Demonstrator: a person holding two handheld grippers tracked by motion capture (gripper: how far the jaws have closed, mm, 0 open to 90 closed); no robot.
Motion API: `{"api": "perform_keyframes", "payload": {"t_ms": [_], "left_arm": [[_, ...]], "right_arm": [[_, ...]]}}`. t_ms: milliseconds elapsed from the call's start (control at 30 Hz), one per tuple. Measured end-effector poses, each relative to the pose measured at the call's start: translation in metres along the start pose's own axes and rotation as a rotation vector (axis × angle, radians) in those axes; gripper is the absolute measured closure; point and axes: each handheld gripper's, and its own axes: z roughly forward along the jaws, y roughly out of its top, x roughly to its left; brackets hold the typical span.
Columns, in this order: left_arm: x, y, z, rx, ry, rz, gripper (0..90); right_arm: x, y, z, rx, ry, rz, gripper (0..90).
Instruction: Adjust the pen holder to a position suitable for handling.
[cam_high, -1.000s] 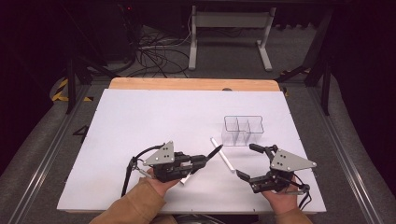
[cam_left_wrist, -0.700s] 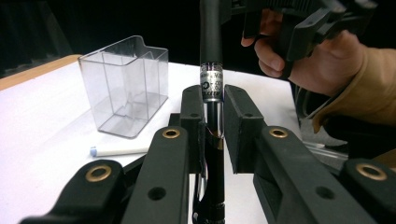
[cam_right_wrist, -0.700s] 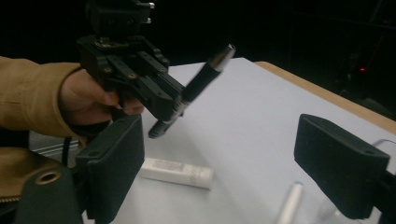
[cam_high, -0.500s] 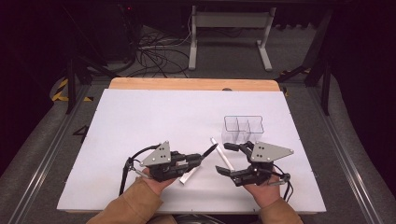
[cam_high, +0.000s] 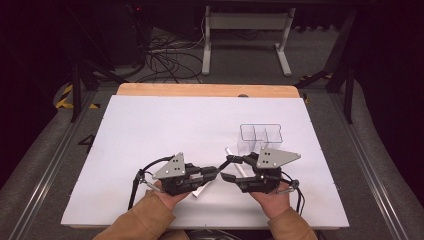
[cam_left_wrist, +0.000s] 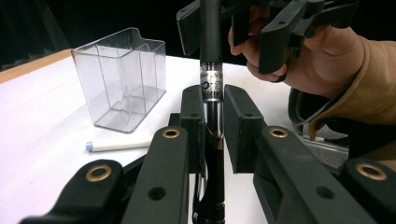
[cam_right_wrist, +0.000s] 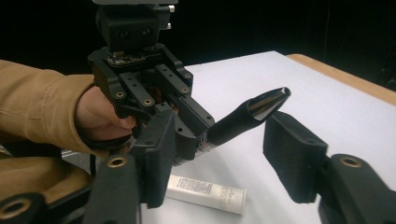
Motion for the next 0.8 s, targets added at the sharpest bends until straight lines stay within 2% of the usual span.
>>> {"api": "perform_keyframes", "payload": {"t_ms": [333, 467, 600, 800], "left_arm": [[-0.002, -0.0011, 0.0034, 0.013, 0.001, 0.013, 79.4], [-0.0027, -0.0014, 0.0042, 0.017, 0.003, 0.022, 79.4], [-0.003, -0.0016, 0.0049, 0.024, 0.005, 0.024, 79.4], [-0.0039, -0.0018, 0.0059, 0.028, 0.01, 0.031, 79.4]], "right_arm": [[-0.0006, -0.001, 0.0053, 0.018, -0.007, 0.031, 60.2], [-0.0026, -0.0016, 0.0041, 0.015, -0.007, 0.06, 67.4], [-0.0039, -0.0018, 0.0042, 0.008, 0.005, 0.073, 69.4], [-0.0033, -0.0015, 0.0041, 0.01, 0.004, 0.065, 71.0]]}}
